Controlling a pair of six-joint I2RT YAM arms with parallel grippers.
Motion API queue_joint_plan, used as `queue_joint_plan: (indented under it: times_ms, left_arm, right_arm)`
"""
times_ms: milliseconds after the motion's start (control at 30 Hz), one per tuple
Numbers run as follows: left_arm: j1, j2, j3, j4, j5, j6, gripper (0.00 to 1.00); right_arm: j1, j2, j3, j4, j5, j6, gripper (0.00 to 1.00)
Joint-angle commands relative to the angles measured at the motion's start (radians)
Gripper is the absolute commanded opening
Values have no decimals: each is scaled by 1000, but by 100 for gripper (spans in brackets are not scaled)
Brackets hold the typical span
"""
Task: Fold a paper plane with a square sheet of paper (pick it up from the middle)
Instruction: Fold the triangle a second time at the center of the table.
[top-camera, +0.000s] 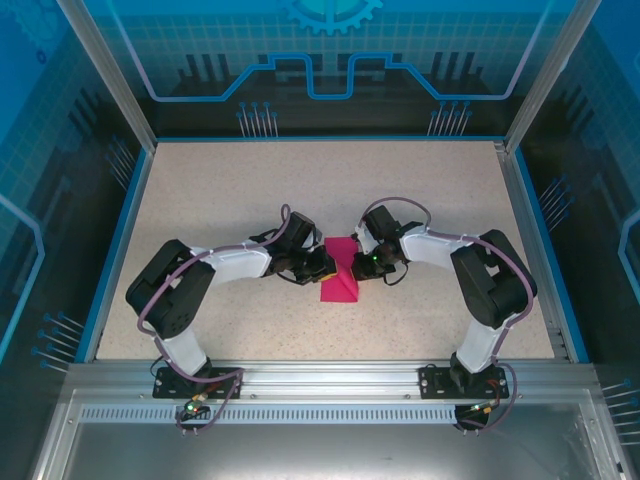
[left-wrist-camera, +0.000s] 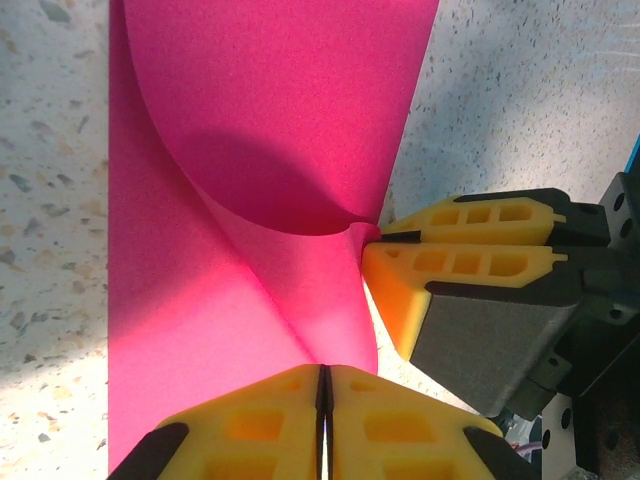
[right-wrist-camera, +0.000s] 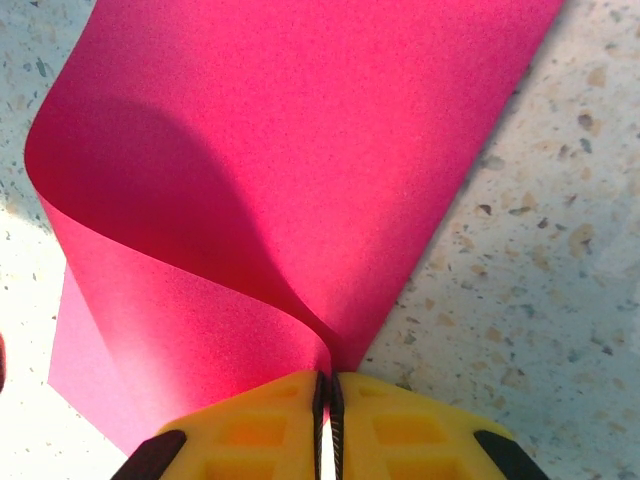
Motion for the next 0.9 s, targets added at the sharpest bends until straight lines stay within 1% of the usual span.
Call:
queue_joint_plan:
  times_ms: [0,167,267,567,867]
  left_arm:
    - [-9,15,26,20,38,-28,11]
    - [-8,30,17,89,69,-66,11]
    - [-9,42,13,138,87,-92,9]
    - [-9,84,10,167,87,-111,3]
    - [-10,137,-1,205,73,-126,2]
  right_arm:
    - [-14,21,23,-21,0,7,13]
    - [-14,24,19,-23,4,5,13]
    - [-14,25,18,-21,7,6,13]
    - [-14,26,18,-21,7,5,13]
    - [-14,25,17,-24,8,4,13]
